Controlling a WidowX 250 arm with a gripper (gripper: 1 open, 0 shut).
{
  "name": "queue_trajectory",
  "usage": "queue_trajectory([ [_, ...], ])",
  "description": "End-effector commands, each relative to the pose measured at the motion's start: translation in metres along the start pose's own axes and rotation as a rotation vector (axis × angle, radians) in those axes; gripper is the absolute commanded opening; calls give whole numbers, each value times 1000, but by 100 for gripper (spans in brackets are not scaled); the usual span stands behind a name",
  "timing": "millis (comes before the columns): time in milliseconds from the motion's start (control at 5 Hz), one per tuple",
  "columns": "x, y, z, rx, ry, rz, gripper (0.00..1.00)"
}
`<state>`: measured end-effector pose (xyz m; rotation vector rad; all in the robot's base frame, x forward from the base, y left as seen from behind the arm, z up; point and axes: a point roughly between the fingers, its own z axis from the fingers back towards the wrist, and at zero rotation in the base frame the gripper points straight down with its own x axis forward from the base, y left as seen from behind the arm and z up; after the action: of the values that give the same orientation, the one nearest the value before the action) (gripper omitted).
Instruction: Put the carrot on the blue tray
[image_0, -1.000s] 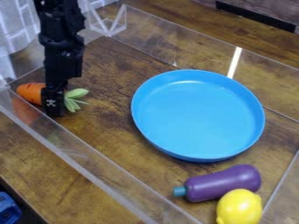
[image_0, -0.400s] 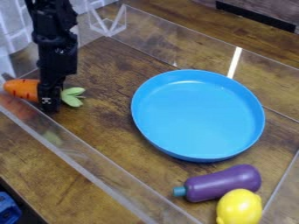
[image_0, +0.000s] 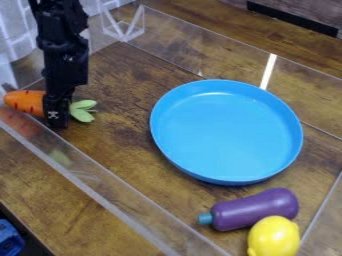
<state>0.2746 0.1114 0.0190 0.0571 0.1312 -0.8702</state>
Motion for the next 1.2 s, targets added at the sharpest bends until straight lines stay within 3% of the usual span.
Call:
queue_trajectory([
  [0, 2, 6, 22, 48, -20, 19, 0],
  [600, 12, 5, 42, 52, -24, 22, 0],
  [1000, 27, -1, 61, 61, -27, 10, 0],
])
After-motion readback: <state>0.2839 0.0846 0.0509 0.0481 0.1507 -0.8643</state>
